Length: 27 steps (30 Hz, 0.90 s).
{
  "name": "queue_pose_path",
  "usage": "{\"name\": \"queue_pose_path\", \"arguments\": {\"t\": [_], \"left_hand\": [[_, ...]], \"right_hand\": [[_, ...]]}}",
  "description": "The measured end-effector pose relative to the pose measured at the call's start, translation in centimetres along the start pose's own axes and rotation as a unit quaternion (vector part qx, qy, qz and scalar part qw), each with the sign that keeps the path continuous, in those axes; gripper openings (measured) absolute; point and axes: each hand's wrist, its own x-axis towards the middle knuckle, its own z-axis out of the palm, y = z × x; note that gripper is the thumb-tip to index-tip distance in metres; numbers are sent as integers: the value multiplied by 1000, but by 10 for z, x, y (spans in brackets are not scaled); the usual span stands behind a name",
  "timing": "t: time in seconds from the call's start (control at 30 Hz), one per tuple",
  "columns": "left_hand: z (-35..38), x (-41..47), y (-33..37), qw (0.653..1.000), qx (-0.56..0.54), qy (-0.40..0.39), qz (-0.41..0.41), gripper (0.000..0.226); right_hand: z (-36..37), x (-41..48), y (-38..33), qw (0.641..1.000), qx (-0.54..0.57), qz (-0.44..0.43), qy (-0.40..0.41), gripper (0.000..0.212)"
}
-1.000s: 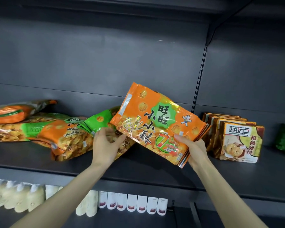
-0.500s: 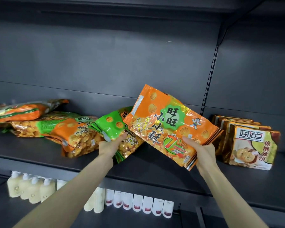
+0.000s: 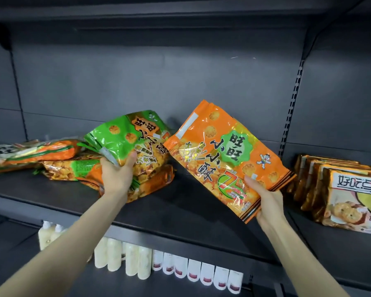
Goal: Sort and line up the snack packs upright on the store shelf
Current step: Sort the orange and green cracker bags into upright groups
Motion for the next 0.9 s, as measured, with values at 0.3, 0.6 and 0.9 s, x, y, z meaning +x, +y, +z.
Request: {"name": "queue_pose_path", "arguments": {"t": [0.3,0.6,0.9], "left_hand": [[-47,81,-9,993,-22,25,-111,33],[-65,115,-2,975,-87,-138,-149,66],[-70,116,-22,979,201,-7,-34,71]], "right_hand": [[53,5,29,999,-23,19,17,35],[97,1,60,998,-40,5,52,40],[118,1,71,996,-53,-5,77,46]]}}
